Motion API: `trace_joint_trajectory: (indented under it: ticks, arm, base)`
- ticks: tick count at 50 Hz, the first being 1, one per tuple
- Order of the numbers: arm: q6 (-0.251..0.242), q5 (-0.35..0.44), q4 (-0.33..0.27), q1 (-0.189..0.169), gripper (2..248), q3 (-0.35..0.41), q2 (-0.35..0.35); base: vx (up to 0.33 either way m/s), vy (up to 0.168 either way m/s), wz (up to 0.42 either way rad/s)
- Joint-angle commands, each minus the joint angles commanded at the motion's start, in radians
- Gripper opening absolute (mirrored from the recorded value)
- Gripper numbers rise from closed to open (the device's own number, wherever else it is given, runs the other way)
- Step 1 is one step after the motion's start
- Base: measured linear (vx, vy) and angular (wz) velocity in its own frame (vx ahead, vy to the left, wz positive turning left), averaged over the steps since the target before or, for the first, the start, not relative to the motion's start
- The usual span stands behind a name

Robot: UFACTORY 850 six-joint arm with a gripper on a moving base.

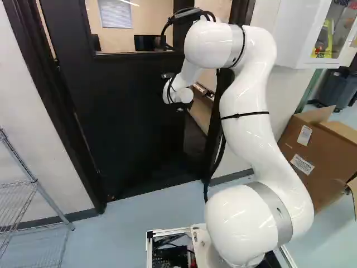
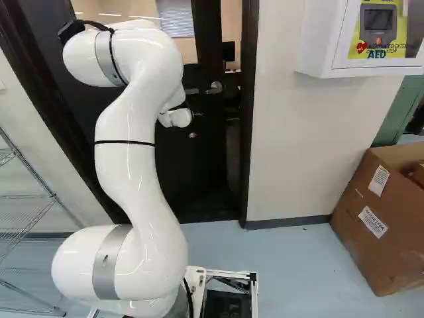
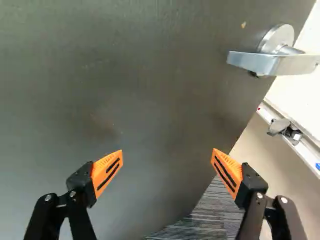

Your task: Open the door and move inside

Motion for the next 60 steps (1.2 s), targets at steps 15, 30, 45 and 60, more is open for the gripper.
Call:
trace_joint_trajectory:
  ticks: [15, 30, 45, 60]
  arm:
    - [0.0, 0.0, 0.0, 0.005, 247, 0.091, 0.068]
    - [0.0, 0.0, 0.0, 0.009, 247, 0.18, 0.136]
    - [0.0, 0.0, 0.0, 0.01, 247, 0.267, 0.205]
    - [0.0, 0.0, 0.01, 0.009, 247, 0.353, 0.274]
  base:
    - [0.0, 0.0, 0.0]
    - [0.0, 0.0, 0.0]
    - [0.0, 0.0, 0.0]
    - [0.0, 0.0, 0.0]
